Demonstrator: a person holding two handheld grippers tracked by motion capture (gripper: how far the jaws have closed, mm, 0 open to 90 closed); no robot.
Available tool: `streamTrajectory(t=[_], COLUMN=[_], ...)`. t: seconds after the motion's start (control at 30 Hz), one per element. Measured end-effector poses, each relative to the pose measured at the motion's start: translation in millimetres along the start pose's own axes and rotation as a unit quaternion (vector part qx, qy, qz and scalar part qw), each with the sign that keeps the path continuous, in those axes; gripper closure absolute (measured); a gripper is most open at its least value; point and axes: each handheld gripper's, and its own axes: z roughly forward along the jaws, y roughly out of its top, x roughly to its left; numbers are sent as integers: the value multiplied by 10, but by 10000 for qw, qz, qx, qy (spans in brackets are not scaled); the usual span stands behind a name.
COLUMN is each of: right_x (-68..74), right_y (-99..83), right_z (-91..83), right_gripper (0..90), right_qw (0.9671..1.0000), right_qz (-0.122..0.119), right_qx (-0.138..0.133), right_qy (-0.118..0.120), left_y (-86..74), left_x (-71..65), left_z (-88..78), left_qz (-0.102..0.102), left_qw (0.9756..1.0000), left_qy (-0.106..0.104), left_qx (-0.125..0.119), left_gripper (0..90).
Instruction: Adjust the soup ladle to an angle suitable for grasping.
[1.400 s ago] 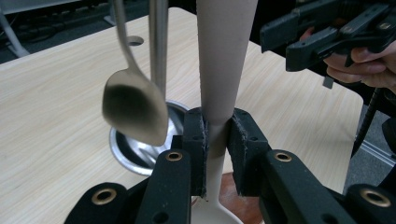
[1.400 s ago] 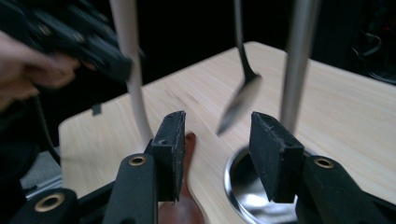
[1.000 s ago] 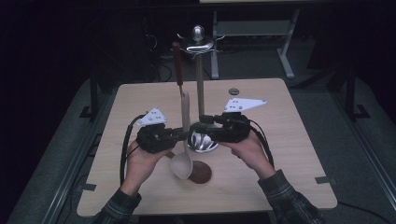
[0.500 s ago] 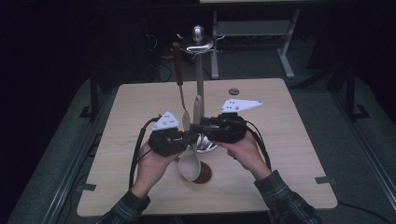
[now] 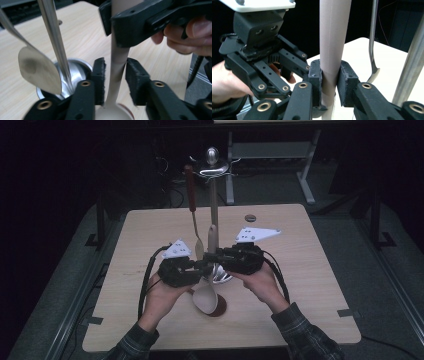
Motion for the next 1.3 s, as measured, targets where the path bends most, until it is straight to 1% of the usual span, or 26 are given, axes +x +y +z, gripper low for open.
streamTrajectory(t=[0.03, 0.07, 0.13, 0.2, 0.23, 0.27, 0.3, 0.4, 0.5, 0.53, 0.6, 0.63, 0.67, 0.73, 0.83, 0.87, 0.9, 1.0, 1.03, 1.07, 1.17, 1.23, 1.27, 1.3], right_x=[-3, -9, -18, -34, -33, -29, -31, -30, -28, -27, -17, -13, -12, -14, -21, -21, -27, -55, -71, -81, -120, -142, -161, -171], right_y=[0, 4, 17, 43, 60, 81, 104, 178, 270, 291, 352, 383, 414, 473, 563, 594, 635, 724, 760, 781, 847, 884, 906, 916], right_z=[-3, -9, -19, -28, -32, -35, -36, -44, -44, -43, -45, -49, -52, -61, -70, -73, -77, -83, -87, -87, -85, -78, -74, -74], right_gripper=[748, 749, 749, 749, 750, 749, 750, 750, 750, 750, 751, 751, 751, 751, 751, 751, 751, 751, 751, 752, 752, 752, 752, 752], right_qw=[10000, 10000, 10000, 9998, 9998, 9997, 9996, 9987, 9974, 9970, 9963, 9959, 9954, 9948, 9940, 9938, 9935, 9927, 9925, 9925, 9919, 9920, 9919, 9919], right_qz=[-8, 12, 12, -68, -84, -104, -174, -359, -532, -580, -668, -713, -764, -818, -864, -873, -892, -942, -945, -936, -940, -914, -910, -903], right_qx=[9, -5, 10, -11, 2, 16, 16, 0, -8, -8, 20, 24, 18, 6, -22, -33, -32, -64, -70, -82, -101, -104, -124, -149], right_qy=[2, 28, 96, 173, 196, 210, 240, 364, 488, 509, 543, 555, 573, 613, 668, 687, 706, 746, 772, 785, 845, 867, 876, 877], left_y=[-10, -16, -35, -62, -81, -105, -132, -242, -380, -430, -534, -585, -657, -770, -909, -969, -1002, -1130, -1156, -1193, -1287, -1328, -1333, -1339], left_x=[19, 36, 58, 82, 104, 117, 140, 199, 284, 311, 369, 403, 434, 491, 560, 584, 603, 671, 689, 698, 728, 753, 758, 763], left_z=[-24, -50, -104, -154, -184, -211, -246, -322, -391, -417, -467, -492, -511, -545, -586, -600, -613, -640, -643, -640, -631, -620, -618, -618], left_qz=[-44, -32, -42, -23, 23, 26, 85, 77, 7, -58, -104, -89, -149, -233, -289, -320, -290, -404, -380, -425, -450, -416, -428, -432], left_qw=[10000, 10000, 9999, 9999, 9998, 9997, 9995, 9993, 9988, 9985, 9981, 9976, 9972, 9964, 9950, 9946, 9945, 9935, 9934, 9931, 9914, 9905, 9903, 9904], left_qy=[-25, -21, -5, -2, 0, 16, 43, 113, 180, 191, 236, 278, 363, 446, 590, 649, 687, 841, 869, 898, 967, 1037, 1032, 1049], left_qx=[9, 70, 108, 126, 188, 226, 291, 338, 460, 503, 560, 634, 642, 676, 746, 741, 739, 647, 643, 619, 752, 806, 826, 791], left_gripper=[635, 613, 589, 558, 542, 525, 511, 450, 393, 384, 366, 360, 352, 334, 299, 289, 283, 283, 283, 283, 283, 283, 283, 283])
